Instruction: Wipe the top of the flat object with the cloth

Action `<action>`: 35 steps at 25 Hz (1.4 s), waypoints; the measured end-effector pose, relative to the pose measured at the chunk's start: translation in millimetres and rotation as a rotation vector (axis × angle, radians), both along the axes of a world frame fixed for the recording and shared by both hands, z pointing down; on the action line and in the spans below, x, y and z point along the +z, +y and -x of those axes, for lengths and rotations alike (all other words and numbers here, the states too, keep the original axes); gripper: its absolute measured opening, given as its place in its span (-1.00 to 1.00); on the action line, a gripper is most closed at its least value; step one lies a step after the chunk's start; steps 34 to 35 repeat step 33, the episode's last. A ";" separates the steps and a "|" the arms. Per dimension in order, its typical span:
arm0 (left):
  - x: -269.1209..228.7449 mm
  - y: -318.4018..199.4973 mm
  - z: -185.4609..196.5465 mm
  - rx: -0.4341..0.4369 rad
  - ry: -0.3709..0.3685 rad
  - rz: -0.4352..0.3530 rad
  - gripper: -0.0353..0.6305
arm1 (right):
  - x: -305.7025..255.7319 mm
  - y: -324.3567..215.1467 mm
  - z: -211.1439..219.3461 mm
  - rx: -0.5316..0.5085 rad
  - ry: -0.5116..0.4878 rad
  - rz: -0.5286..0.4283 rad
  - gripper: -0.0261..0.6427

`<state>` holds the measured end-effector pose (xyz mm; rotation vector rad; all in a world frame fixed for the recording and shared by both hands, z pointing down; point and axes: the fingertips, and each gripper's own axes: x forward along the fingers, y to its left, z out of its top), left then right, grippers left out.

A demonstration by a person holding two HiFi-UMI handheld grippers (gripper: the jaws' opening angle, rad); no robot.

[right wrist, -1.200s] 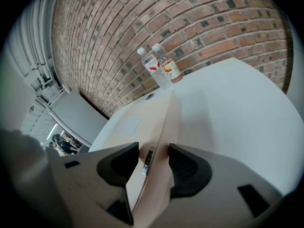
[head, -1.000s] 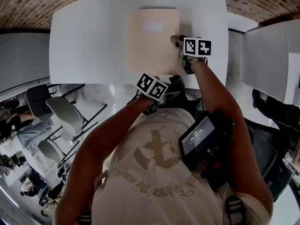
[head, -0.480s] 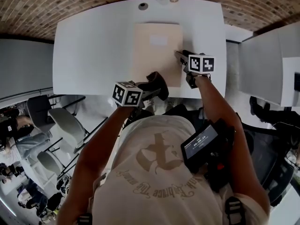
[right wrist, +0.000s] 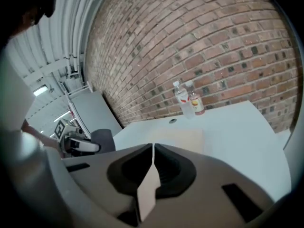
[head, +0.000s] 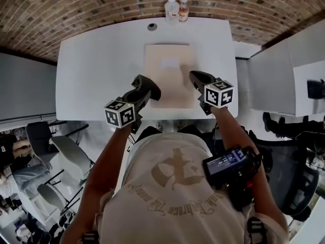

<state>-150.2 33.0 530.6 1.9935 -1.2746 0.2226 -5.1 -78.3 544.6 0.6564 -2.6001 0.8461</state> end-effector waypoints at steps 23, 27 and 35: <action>-37.2 -18.9 -5.2 0.099 -0.037 -0.187 -0.61 | -65.2 44.7 -18.7 0.087 -0.013 -0.190 -0.86; -39.6 -19.8 -11.4 0.118 -0.046 -0.192 -0.61 | -70.7 45.1 -20.6 0.100 -0.023 -0.201 -0.86; -41.2 -18.9 -27.3 0.140 -0.054 -0.193 -0.61 | -71.6 49.0 -32.8 0.115 -0.026 -0.206 -0.86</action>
